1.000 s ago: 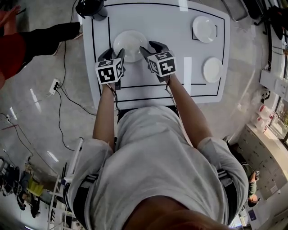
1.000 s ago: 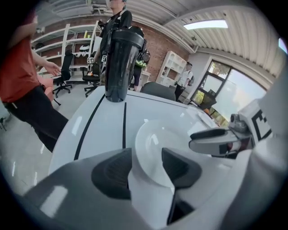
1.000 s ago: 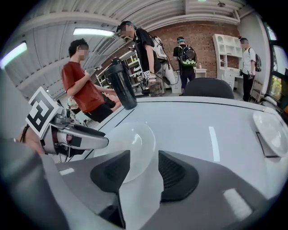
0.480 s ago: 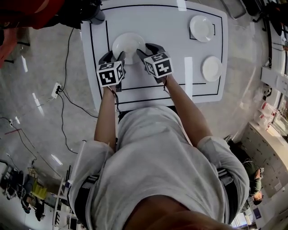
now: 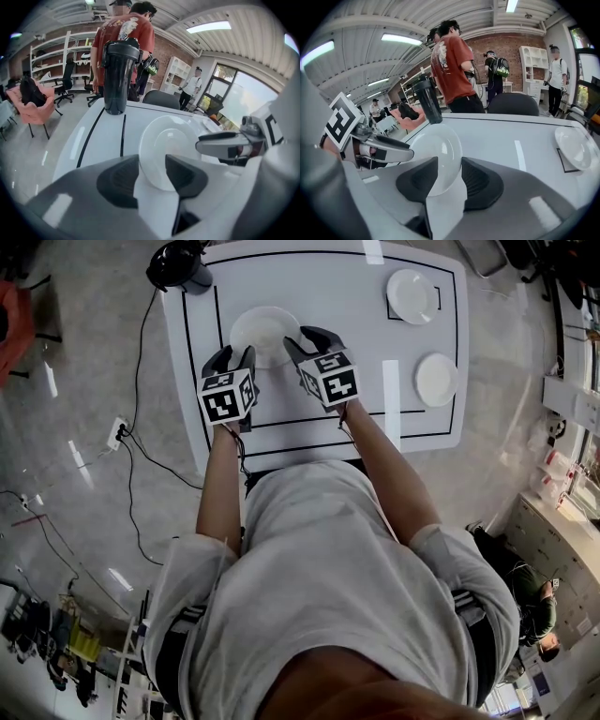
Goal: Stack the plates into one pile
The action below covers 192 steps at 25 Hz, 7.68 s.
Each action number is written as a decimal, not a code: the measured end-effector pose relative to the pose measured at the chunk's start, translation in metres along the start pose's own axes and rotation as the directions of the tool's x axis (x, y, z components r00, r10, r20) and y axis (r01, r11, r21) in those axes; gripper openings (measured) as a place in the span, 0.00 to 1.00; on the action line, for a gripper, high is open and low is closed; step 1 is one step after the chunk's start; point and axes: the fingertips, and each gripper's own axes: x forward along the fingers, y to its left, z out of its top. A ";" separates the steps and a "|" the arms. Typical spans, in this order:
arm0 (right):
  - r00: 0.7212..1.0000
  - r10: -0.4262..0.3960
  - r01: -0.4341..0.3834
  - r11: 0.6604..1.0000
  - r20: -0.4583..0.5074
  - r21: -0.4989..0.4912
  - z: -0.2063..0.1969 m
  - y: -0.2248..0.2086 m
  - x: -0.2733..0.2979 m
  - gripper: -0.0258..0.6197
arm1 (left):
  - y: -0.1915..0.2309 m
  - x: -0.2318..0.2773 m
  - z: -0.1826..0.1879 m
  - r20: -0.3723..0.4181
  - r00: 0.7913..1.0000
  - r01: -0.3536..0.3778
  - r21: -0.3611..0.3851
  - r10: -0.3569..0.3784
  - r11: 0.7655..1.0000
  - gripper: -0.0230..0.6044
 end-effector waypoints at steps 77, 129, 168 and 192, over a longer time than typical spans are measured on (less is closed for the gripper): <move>0.950 -0.234 0.221 0.972 0.205 0.084 -0.010 -0.258 -0.194 0.27 | -0.303 0.073 0.094 0.069 0.987 0.123 0.238 -0.143 0.964 0.29; 0.958 -0.204 0.194 0.979 0.201 0.069 -0.039 -0.375 -0.156 0.27 | -0.355 0.196 0.112 -0.003 0.993 0.113 0.253 -0.116 0.961 0.29; 0.963 -0.173 0.155 0.983 0.207 0.102 -0.045 -0.380 -0.146 0.29 | -0.345 0.199 0.118 0.067 0.996 0.031 0.265 -0.051 0.964 0.24; 0.874 -0.330 0.302 0.944 0.358 0.132 -0.055 -0.257 -0.273 0.04 | -0.390 0.050 0.053 0.127 0.948 0.235 0.344 -0.293 0.909 0.04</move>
